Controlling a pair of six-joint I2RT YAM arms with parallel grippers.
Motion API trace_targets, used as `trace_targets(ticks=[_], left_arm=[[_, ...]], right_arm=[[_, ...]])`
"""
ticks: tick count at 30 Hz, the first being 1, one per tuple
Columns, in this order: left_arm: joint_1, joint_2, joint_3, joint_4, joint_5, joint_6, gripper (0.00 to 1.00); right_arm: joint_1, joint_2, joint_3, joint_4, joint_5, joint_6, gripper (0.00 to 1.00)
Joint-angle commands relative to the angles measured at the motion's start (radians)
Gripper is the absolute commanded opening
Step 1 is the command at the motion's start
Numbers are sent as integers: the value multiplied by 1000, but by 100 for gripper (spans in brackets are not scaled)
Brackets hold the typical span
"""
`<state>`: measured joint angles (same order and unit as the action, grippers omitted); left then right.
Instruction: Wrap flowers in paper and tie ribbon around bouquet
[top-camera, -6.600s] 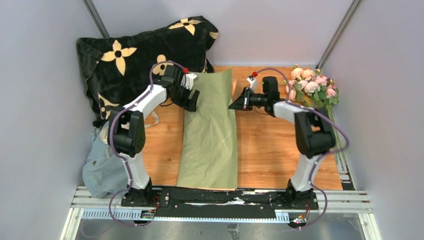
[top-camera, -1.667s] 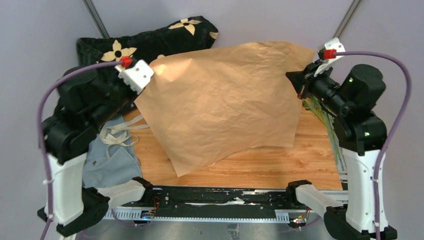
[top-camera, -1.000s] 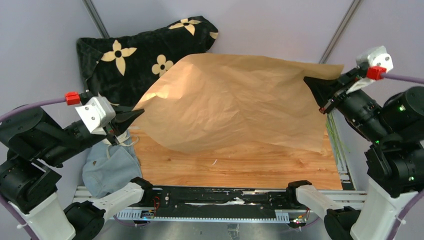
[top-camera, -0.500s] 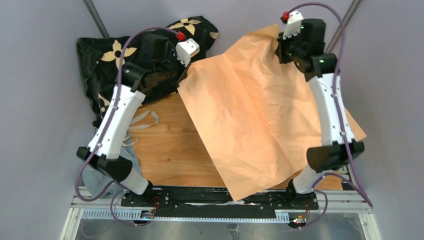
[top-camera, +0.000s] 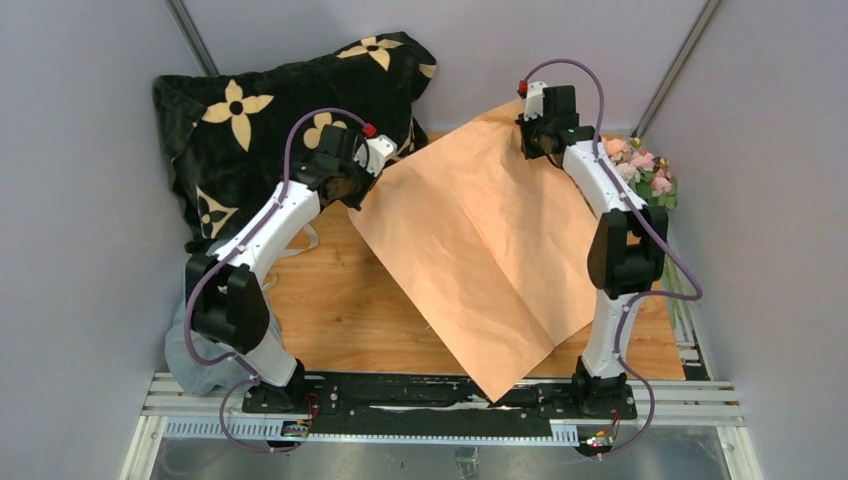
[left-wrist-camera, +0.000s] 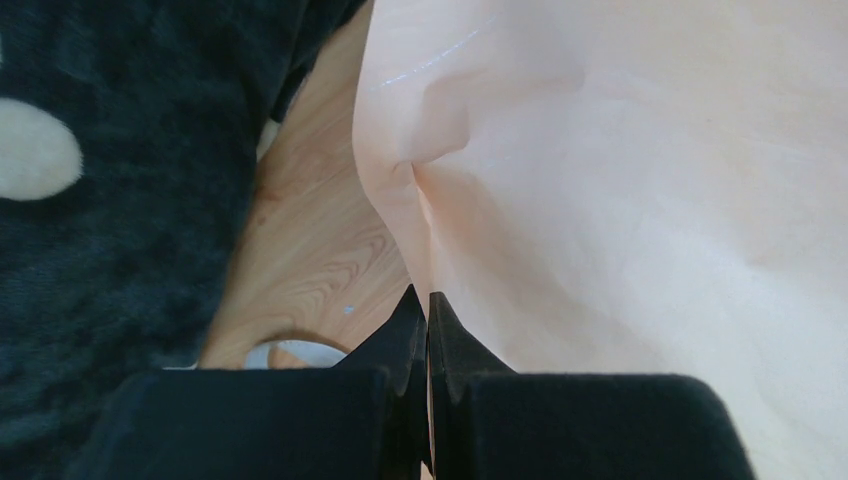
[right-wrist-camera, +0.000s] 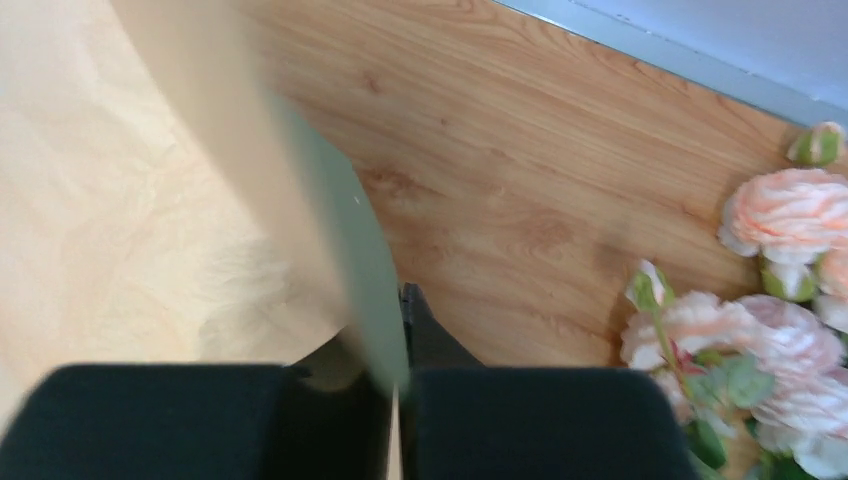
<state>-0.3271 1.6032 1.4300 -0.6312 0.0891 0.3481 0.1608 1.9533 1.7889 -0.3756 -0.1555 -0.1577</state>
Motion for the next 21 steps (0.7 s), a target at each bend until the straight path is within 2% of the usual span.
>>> trace_targets(ticks=[1, 2, 4, 6, 10, 13, 19, 20, 21], left_arm=[[26, -17, -80, 172, -70, -9, 0], [34, -10, -85, 181, -79, -14, 0], [52, 7, -106, 201, -82, -33, 0], [71, 20, -123, 216, -73, -62, 0], [82, 35, -134, 175, -35, -105, 0], [88, 9, -169, 183, -21, -127, 0], [106, -37, -217, 236, -3, -159, 0], [107, -40, -216, 231, 0, -149, 3], [110, -40, -212, 223, 0, -137, 17]], right_arm=[[-31, 126, 127, 28, 19, 17, 17], [-40, 142, 151, -4, 18, 24, 25], [-60, 128, 171, -48, 37, 40, 49], [-91, 58, 99, -34, 91, 62, 57], [-200, -104, -83, -12, 222, 76, 58], [-284, -172, -196, -6, 244, 55, 55], [-354, -146, -209, -104, 326, -25, 48], [-356, -136, -205, -125, 318, -41, 48], [-356, -130, -204, -135, 300, -58, 48]])
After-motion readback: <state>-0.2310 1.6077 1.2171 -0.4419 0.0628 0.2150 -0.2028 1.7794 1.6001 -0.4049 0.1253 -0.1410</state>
